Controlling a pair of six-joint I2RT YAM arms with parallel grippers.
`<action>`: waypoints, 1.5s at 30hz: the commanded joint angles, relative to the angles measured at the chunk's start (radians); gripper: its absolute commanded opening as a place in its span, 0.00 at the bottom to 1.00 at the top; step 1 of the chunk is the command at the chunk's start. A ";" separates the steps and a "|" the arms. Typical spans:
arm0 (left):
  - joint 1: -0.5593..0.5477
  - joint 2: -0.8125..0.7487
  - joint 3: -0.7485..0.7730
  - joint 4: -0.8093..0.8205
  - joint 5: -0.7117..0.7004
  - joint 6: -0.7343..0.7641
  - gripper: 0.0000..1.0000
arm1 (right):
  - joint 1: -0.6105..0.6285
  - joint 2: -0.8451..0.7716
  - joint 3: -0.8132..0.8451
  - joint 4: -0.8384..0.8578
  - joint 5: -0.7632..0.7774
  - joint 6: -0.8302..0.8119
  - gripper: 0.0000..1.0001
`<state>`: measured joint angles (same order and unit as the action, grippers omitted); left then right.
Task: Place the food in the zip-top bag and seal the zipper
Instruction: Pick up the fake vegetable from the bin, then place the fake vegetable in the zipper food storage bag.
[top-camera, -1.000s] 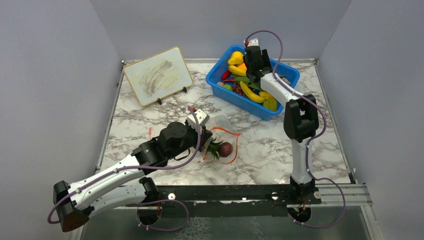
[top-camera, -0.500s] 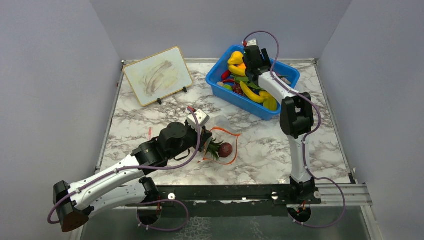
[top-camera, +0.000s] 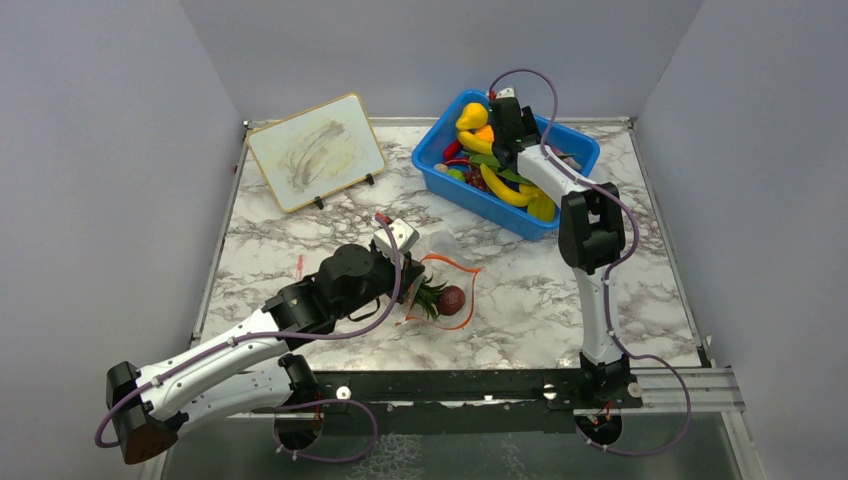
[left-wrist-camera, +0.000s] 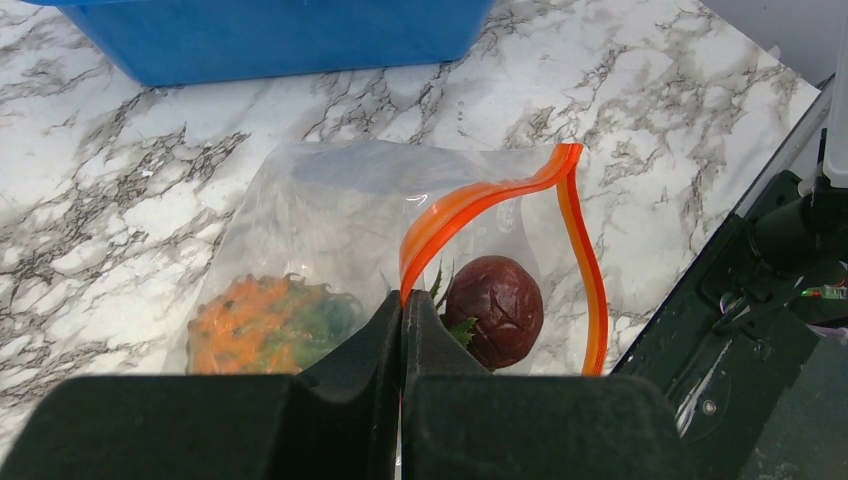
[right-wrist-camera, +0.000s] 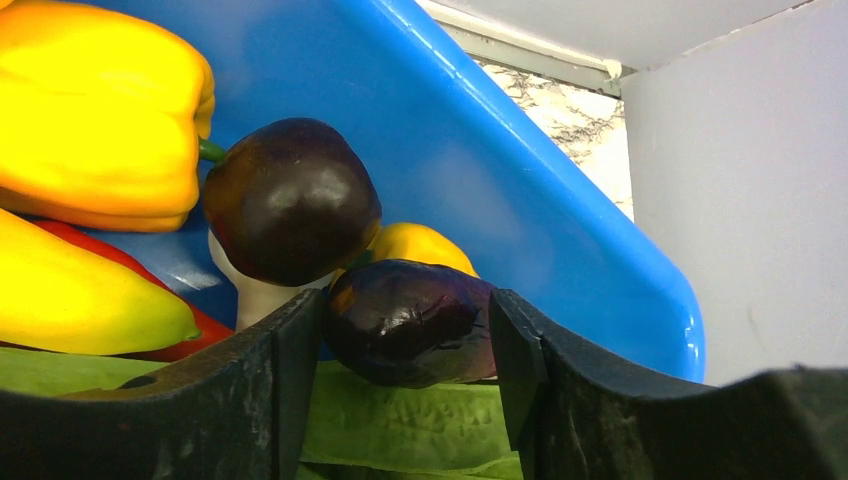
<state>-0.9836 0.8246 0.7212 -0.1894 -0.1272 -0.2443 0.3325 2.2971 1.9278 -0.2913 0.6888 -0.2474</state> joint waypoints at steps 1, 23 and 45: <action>-0.001 -0.022 -0.022 0.021 -0.003 0.001 0.00 | -0.006 -0.020 -0.005 0.007 0.026 -0.008 0.49; -0.001 -0.044 -0.033 0.028 -0.015 -0.009 0.00 | 0.016 -0.273 -0.105 -0.039 -0.035 0.054 0.31; -0.001 -0.032 0.041 0.006 -0.055 -0.117 0.00 | 0.120 -0.868 -0.489 -0.065 -0.448 0.283 0.24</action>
<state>-0.9836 0.7948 0.6994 -0.1947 -0.1524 -0.3355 0.4419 1.5696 1.5143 -0.3710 0.4072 -0.0437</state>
